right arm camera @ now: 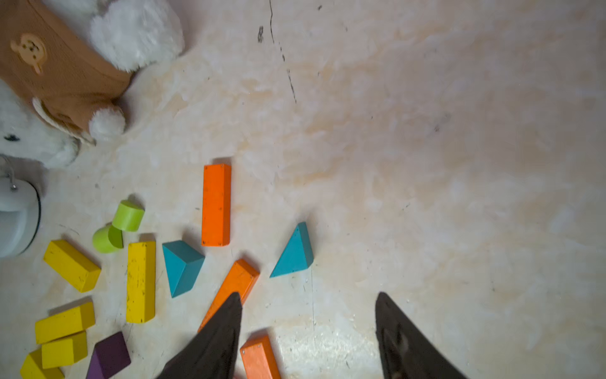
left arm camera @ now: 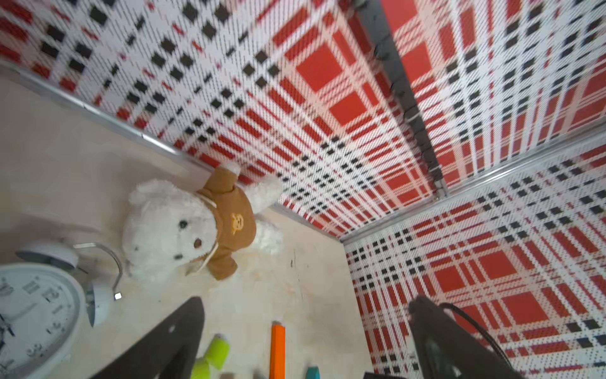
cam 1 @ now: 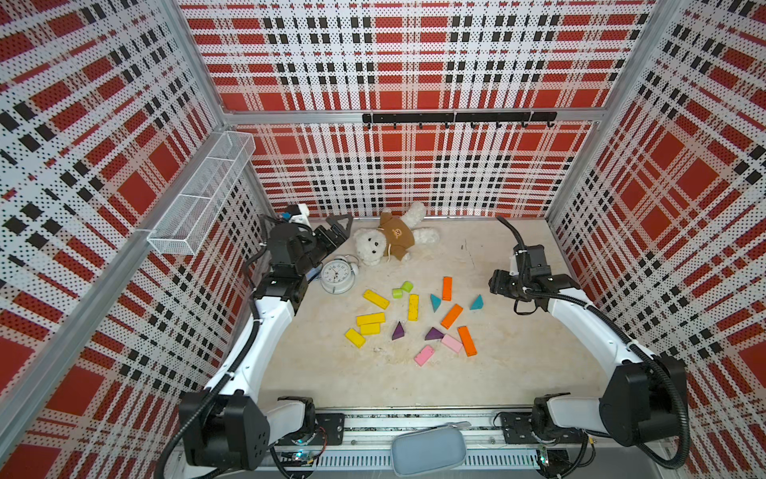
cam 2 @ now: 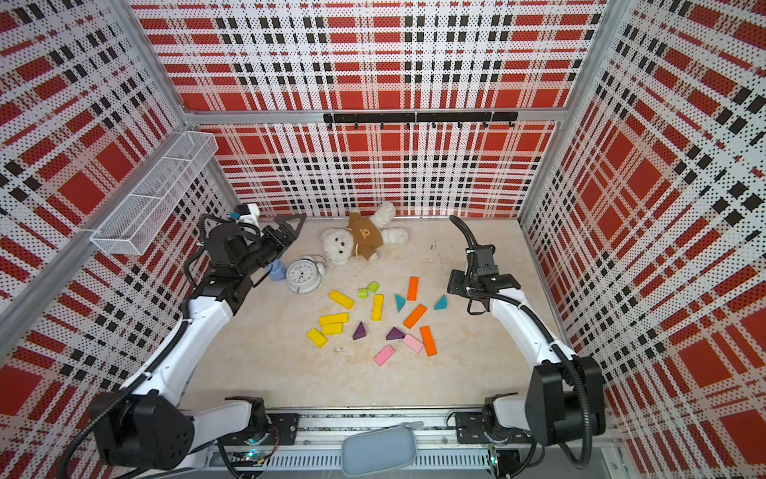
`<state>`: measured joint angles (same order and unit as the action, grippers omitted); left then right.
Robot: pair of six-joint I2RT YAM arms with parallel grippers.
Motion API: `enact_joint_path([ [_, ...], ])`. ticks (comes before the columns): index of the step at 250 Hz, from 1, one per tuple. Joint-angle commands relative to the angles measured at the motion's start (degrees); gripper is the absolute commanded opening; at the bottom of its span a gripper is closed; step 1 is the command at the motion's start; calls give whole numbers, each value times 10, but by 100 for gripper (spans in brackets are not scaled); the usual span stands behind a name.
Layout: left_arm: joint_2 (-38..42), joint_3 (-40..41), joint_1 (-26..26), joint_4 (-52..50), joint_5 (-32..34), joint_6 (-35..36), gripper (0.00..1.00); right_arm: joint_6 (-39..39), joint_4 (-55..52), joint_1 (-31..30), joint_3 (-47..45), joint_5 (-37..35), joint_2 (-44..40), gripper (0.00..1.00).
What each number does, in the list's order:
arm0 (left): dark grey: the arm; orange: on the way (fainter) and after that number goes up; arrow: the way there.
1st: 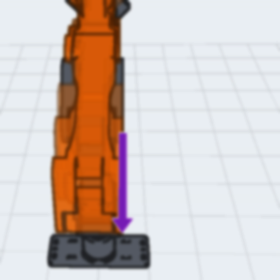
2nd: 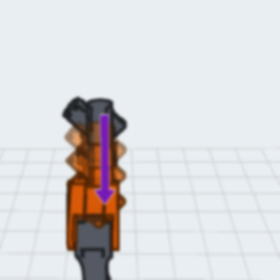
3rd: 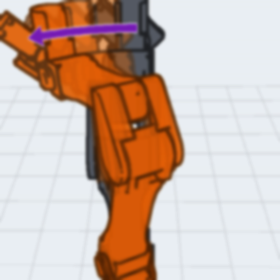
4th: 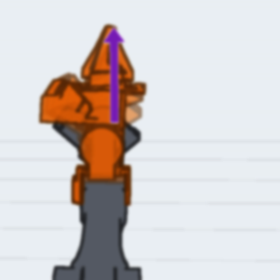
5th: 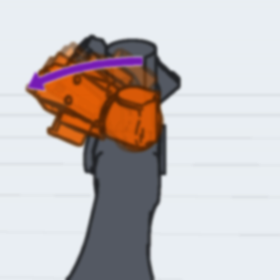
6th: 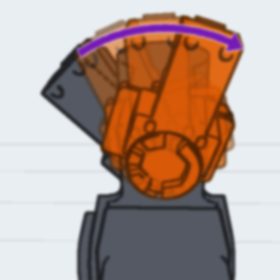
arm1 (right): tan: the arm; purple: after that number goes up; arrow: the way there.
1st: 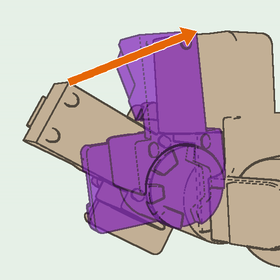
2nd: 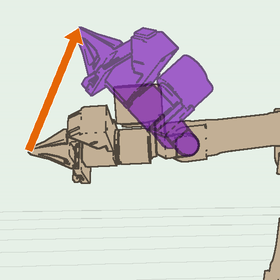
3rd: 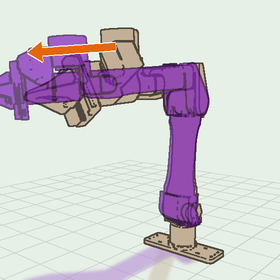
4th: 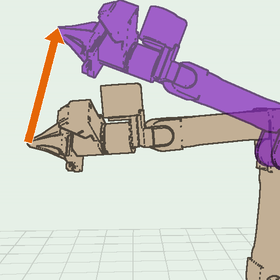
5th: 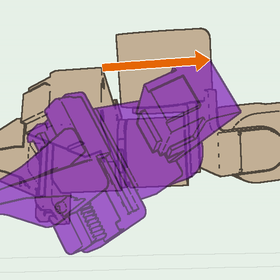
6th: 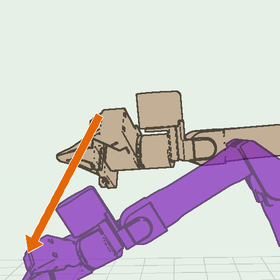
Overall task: Assemble a carrot with building blocks
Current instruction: Move the building block to the center of the board.
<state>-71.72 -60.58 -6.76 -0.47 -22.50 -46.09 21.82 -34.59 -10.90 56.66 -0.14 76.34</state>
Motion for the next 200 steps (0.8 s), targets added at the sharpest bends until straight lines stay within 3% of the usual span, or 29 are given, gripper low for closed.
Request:
enact_joint_path([
  [1, -23, -25, -42, -76, -2, 36, 99, -22, -28, -20, -3, -4, 2, 67],
  [27, -52, -21, -73, -83, -28, 42, 99, -40, -30, -55, 1, -15, 16, 67],
  [65, -74, 3, -74, -64, -85, 2, 99, -64, -48, -101, 39, -34, 65, 65],
  [200, -73, 11, -77, -58, -87, -1, 99, -76, -71, -106, 38, -80, 129, 63],
])
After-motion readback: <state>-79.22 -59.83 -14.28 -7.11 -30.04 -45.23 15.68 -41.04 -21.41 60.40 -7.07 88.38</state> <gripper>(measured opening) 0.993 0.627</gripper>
